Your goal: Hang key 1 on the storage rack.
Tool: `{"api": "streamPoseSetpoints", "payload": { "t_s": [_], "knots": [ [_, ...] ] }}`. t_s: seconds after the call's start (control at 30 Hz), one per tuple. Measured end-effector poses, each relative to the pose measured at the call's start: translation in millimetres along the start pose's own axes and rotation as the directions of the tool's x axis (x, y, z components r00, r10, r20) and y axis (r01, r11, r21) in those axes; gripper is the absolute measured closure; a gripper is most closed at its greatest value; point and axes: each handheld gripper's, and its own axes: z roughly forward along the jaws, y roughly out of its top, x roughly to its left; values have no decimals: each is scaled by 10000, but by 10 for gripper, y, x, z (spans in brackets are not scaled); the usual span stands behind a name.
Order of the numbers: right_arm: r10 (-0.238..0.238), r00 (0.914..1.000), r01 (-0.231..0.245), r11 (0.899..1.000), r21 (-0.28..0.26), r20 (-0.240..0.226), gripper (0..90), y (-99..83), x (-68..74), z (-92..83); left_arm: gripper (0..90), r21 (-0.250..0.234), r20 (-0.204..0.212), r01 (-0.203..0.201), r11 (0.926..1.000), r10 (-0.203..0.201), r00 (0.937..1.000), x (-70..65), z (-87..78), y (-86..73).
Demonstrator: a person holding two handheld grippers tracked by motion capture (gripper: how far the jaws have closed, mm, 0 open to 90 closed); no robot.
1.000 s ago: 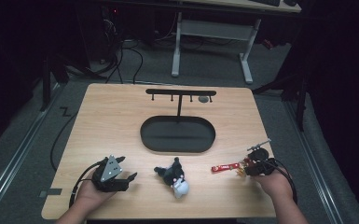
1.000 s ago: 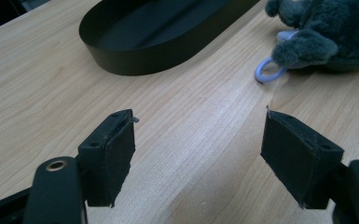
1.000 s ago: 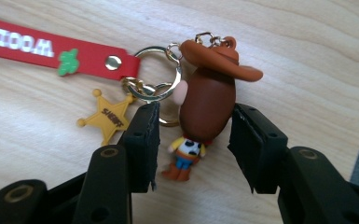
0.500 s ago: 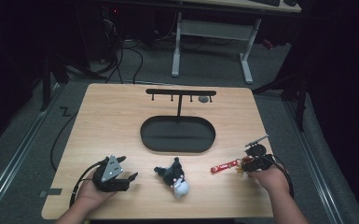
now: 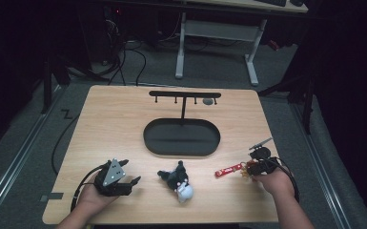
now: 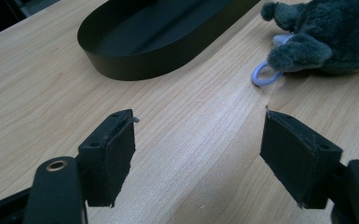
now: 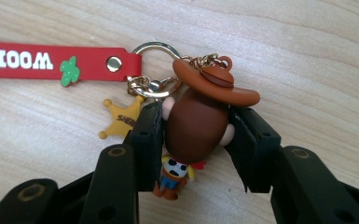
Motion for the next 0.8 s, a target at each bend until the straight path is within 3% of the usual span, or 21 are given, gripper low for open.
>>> {"api": "streamPoseSetpoints", "payload": {
  "t_s": [0.4,0.8],
  "knots": [
    [-87,9983,56,9986,-532,-573,575,-4,62,-291,267,49,138,-138,9999,137,9998,-20,32,22],
    [-486,9961,429,9961,-770,-730,578,6,176,-624,269,89,99,-232,9997,231,9997,-40,7,13]
  ]
}}
